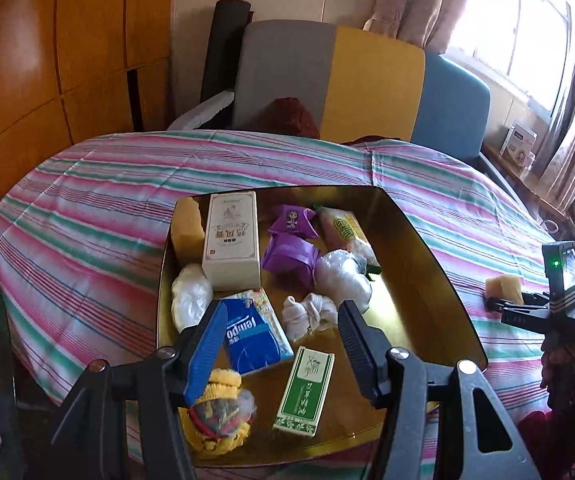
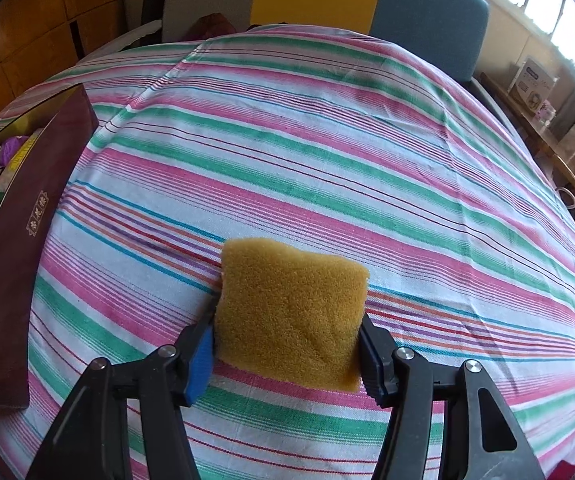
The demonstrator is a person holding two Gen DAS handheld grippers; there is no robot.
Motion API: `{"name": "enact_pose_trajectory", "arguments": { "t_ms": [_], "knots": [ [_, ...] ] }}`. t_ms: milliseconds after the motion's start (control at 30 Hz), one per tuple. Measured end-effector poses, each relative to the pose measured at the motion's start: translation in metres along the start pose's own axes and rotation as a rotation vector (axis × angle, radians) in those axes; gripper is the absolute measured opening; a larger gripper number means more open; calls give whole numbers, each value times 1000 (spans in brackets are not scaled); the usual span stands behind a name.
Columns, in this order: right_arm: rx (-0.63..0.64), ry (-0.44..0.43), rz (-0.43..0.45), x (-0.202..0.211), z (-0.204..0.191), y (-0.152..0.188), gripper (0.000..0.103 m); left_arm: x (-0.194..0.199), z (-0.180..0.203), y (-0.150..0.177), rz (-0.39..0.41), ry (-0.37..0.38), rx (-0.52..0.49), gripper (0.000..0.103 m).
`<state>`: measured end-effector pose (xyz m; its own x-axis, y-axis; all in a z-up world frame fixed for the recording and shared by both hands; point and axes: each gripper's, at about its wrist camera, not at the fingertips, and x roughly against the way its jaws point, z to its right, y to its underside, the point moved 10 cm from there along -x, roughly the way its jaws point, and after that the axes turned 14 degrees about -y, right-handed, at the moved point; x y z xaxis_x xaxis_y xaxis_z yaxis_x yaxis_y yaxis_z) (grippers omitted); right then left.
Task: Organize objects
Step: 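Carry the yellow sponge into the tray and release it with the right gripper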
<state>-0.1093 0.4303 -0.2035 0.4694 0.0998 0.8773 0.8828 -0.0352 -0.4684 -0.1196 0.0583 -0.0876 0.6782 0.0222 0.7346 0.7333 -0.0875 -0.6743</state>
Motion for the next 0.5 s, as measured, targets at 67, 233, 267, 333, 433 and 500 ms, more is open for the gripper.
{"name": "enact_pose_trajectory", "arguments": {
  "t_ms": [67,233,267,333,433,500],
  "knots": [
    [-10,-14,12,6,-7,-2,60,1,-1,3,0,-2,-5,58],
    [23,-84,90,37,-47,-18,60,-1,-5,7,-9,-1,6,58],
    [40,-105,105,44,-59,-20,60,-1,-5,7,-10,-1,6,58],
    [86,-146,124,54,-86,-26,60,-2,-6,9,-14,-1,7,58],
    [159,-208,137,65,-128,-30,60,-4,-8,11,-20,-4,10,58],
    [212,-259,138,70,-159,-30,60,-5,-11,13,-26,-6,12,58]
  ]
}}
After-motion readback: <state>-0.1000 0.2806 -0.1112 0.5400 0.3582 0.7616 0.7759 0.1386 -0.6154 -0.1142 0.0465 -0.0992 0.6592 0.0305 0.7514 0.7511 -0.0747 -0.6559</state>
